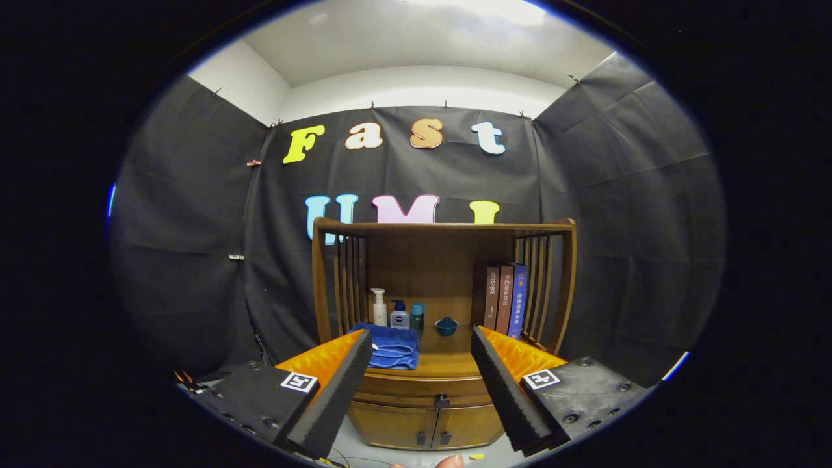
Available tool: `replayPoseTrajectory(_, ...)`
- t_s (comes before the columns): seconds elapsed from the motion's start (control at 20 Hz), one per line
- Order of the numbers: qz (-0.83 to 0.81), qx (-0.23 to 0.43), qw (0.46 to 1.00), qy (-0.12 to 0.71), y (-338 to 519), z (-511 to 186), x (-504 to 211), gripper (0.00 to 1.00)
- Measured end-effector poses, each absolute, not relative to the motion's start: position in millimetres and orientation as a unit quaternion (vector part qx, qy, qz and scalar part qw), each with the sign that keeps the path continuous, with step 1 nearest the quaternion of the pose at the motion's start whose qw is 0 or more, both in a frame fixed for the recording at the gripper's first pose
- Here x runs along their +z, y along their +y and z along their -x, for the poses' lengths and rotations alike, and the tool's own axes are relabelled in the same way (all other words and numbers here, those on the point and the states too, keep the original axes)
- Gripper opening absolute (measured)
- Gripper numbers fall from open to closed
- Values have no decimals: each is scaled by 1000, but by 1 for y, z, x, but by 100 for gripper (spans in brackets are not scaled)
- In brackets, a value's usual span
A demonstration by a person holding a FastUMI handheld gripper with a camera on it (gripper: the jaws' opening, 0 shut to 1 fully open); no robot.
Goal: Pull open the drawer, take out the items inside it, and place them on the countertop above the cabinet.
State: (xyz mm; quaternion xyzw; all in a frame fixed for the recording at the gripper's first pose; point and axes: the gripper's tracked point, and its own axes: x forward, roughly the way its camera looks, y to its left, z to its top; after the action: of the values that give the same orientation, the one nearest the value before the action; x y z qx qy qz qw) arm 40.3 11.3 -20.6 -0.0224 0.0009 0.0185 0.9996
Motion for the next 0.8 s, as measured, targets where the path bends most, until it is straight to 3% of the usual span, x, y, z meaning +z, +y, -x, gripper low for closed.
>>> replayPoseTrajectory(0.35,27,30,999,-21,14,-109,-73,99)
replayPoseTrajectory(0.8,48,11,998,44,-3,-171,-239,99)
